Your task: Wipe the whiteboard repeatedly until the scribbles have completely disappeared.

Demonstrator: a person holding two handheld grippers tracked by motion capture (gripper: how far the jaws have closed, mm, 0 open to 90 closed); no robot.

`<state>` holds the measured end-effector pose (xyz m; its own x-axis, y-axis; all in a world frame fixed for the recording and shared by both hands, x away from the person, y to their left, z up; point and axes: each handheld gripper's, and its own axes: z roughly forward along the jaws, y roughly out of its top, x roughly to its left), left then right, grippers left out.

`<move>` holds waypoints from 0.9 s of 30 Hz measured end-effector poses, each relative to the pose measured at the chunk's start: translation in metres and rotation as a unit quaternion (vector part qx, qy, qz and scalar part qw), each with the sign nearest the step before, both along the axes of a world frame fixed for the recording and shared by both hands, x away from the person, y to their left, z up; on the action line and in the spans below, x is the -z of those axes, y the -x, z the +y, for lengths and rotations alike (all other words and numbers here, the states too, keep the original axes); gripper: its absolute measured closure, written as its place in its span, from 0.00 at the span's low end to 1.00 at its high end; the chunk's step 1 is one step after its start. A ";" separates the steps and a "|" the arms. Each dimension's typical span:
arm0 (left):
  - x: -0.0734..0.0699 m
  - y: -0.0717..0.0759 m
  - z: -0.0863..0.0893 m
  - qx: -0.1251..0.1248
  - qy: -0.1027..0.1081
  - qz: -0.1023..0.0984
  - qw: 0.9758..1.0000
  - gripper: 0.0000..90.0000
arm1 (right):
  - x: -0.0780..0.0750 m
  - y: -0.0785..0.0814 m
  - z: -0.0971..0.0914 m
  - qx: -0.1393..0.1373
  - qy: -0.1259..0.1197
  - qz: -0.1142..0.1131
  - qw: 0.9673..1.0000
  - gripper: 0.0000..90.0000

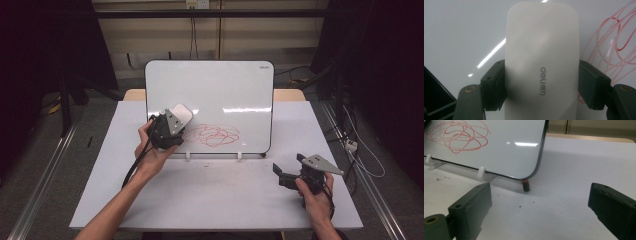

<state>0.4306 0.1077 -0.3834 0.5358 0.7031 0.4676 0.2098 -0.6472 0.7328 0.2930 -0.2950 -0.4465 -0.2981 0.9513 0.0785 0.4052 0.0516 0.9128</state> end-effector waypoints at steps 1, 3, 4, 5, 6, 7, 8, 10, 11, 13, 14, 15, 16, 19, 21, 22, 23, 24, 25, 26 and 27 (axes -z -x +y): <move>0.000 0.000 0.000 0.000 0.001 -0.001 1.000 0.34 | 0.000 0.000 0.000 0.000 0.000 0.000 1.000 0.06; 0.001 0.001 0.000 0.000 0.002 -0.003 1.000 0.34 | 0.000 0.000 0.000 0.001 0.001 0.000 1.000 0.06; 0.001 0.001 0.000 -0.001 0.003 -0.003 1.000 0.34 | 0.000 0.000 0.000 0.001 0.001 0.000 1.000 0.06; 0.001 0.001 0.000 -0.001 0.001 -0.004 1.000 0.34 | 0.000 0.000 0.000 0.000 0.000 0.000 1.000 0.06; 0.001 0.001 0.000 -0.001 0.003 -0.003 1.000 0.34 | 0.000 0.000 0.000 0.000 0.002 -0.001 1.000 0.06; 0.002 0.001 0.000 -0.003 0.006 -0.003 1.000 0.34 | 0.000 0.000 0.001 0.000 0.001 -0.002 1.000 0.06; 0.002 0.001 -0.001 -0.004 0.005 -0.004 1.000 0.34 | 0.000 0.000 0.001 0.000 0.001 -0.002 1.000 0.06; 0.003 0.002 -0.002 -0.003 0.005 -0.004 1.000 0.34 | 0.000 0.000 0.001 0.000 0.000 0.000 1.000 0.06; 0.003 0.002 -0.002 -0.005 0.008 -0.004 1.000 0.34 | 0.000 0.000 0.001 0.000 0.001 -0.002 1.000 0.06; 0.003 0.002 -0.003 -0.006 0.008 -0.003 1.000 0.34 | 0.000 0.000 0.001 0.000 0.002 -0.002 1.000 0.06; 0.003 0.002 -0.004 -0.009 0.010 -0.001 1.000 0.34 | 0.000 0.000 0.001 -0.001 0.002 -0.001 1.000 0.06; 0.003 0.002 -0.005 -0.007 0.008 -0.001 1.000 0.34 | 0.000 0.000 0.001 -0.001 0.003 -0.001 1.000 0.06; 0.004 0.003 -0.006 -0.006 0.006 -0.001 1.000 0.34 | 0.000 0.000 0.001 -0.001 0.002 -0.002 1.000 0.06; 0.005 0.004 -0.009 -0.005 0.004 -0.003 1.000 0.34 | 0.000 -0.001 0.001 -0.002 0.002 -0.001 1.000 0.06; 0.005 0.004 -0.011 -0.005 0.002 -0.003 1.000 0.34 | 0.000 -0.001 0.002 -0.002 0.001 -0.002 1.000 0.06; 0.006 0.005 -0.013 -0.003 0.005 -0.003 1.000 0.34 | 0.000 -0.001 0.002 -0.002 0.000 0.000 1.000 0.06; 0.006 0.006 -0.015 -0.003 0.002 -0.001 1.000 0.34 | 0.000 -0.001 0.002 -0.001 0.002 -0.001 1.000 0.06; 0.007 0.007 -0.018 0.000 -0.001 -0.002 1.000 0.34 | 0.000 -0.001 0.002 -0.001 0.002 -0.002 1.000 0.06; 0.008 0.008 -0.020 0.004 -0.005 -0.003 1.000 0.34 | 0.000 -0.001 0.002 -0.001 0.002 -0.002 1.000 0.06; 0.009 0.009 -0.023 0.007 -0.007 -0.003 1.000 0.34 | 0.000 -0.001 0.002 -0.002 0.004 -0.001 1.000 0.06; 0.010 0.009 -0.025 0.008 -0.009 -0.003 1.000 0.34 | 0.000 -0.001 0.003 -0.003 0.003 -0.002 1.000 0.06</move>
<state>0.4212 0.0824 -0.3932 0.5439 0.6862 0.4831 0.1949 -0.6632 0.7227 0.2944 -0.2925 -0.4464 -0.3041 0.9499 0.0718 0.4014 0.0594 0.9140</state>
